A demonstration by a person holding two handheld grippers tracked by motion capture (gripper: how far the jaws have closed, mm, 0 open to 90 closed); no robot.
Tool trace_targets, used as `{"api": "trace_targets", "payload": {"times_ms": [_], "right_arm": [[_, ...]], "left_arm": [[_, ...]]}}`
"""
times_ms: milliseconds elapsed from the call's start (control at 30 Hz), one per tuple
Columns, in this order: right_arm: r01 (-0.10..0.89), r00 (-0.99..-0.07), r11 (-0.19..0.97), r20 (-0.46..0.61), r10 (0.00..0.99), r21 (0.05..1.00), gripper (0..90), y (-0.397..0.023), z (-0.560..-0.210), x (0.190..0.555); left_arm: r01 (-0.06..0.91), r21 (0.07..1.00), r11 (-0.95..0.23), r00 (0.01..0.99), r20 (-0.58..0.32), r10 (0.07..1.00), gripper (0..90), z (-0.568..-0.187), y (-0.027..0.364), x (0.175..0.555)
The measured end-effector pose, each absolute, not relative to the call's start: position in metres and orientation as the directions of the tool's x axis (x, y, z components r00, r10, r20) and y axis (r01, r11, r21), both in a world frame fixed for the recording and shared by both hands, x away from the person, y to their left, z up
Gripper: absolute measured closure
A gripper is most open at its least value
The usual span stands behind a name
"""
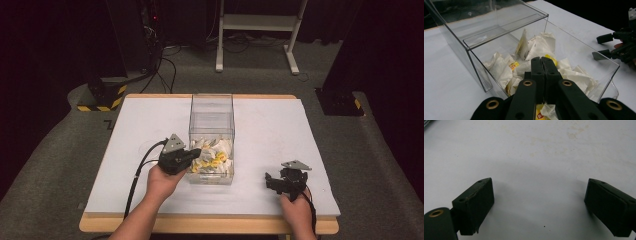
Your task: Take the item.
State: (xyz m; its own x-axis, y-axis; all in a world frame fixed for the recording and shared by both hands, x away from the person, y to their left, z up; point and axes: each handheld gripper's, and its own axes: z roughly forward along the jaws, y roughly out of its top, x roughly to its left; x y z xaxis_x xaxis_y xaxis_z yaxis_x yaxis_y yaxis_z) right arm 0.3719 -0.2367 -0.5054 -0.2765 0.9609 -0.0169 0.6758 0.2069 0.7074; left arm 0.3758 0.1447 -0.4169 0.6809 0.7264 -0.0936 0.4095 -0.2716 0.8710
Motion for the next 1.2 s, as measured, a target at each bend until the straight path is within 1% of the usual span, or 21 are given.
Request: {"api": "trace_targets", "payload": {"times_ms": [733, 1200], "right_arm": [[0.675, -0.278, 0.209, -0.019, 0.960, 0.707, 8.9, -0.237, -0.505, 0.372], [0.675, -0.278, 0.209, -0.019, 0.960, 0.707, 8.9, -0.237, -0.505, 0.372]], "left_arm": [[0.368, 0.905, -0.214, 0.691, -0.112, 0.714, 88.7, -0.409, 0.148, 0.373], [0.339, 0.922, -0.189, 0.685, -0.104, 0.721, 88.7, -0.397, 0.154, 0.373]]}}
